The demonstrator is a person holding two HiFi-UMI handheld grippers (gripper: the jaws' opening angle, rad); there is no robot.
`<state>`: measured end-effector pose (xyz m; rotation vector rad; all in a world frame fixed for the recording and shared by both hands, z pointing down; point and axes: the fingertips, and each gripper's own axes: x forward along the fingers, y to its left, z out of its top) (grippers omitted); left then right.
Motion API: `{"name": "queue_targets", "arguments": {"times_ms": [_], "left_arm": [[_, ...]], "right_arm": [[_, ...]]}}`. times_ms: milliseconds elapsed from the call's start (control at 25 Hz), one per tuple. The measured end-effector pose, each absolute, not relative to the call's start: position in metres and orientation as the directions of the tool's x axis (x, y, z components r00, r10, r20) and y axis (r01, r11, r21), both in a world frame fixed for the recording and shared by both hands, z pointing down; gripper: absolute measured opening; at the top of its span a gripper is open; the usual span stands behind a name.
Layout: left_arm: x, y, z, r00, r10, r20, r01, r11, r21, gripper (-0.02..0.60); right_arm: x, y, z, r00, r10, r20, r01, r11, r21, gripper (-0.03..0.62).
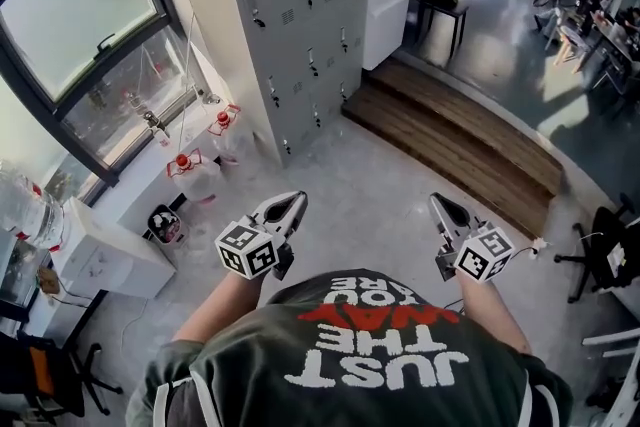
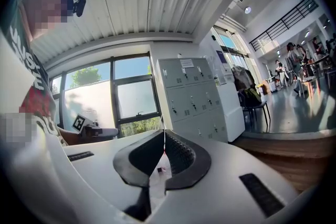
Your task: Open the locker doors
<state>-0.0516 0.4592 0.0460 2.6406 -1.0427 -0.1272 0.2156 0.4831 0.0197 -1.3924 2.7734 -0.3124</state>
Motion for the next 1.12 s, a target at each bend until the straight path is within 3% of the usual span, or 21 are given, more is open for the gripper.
{"name": "queue_targets", "arguments": {"times_ms": [240, 560, 920, 1120], "left_arm": [[-0.027, 0.448, 0.048, 0.716, -0.698, 0.028, -0.665, -0.669, 0.332, 0.006], [-0.046, 0.381, 0.077, 0.704, -0.708, 0.060, -0.675, -0.640, 0.368, 0.005], [-0.091, 0.163, 0.106, 0.772, -0.634, 0.050, -0.593, -0.689, 0.417, 0.005], [-0.119, 0.029, 0.085, 0.807, -0.589, 0.046, -0.559, -0.736, 0.383, 0.006]], "right_arm": [[0.242, 0.471, 0.025, -0.619, -0.781, 0.080, -0.779, 0.599, -0.185, 0.037], [0.227, 0.401, 0.046, -0.627, -0.771, 0.112, -0.774, 0.601, -0.199, 0.037], [0.172, 0.201, 0.065, -0.580, -0.801, 0.145, -0.811, 0.552, -0.195, 0.037], [0.137, 0.074, 0.032, -0.566, -0.813, 0.135, -0.821, 0.544, -0.173, 0.037]]}}
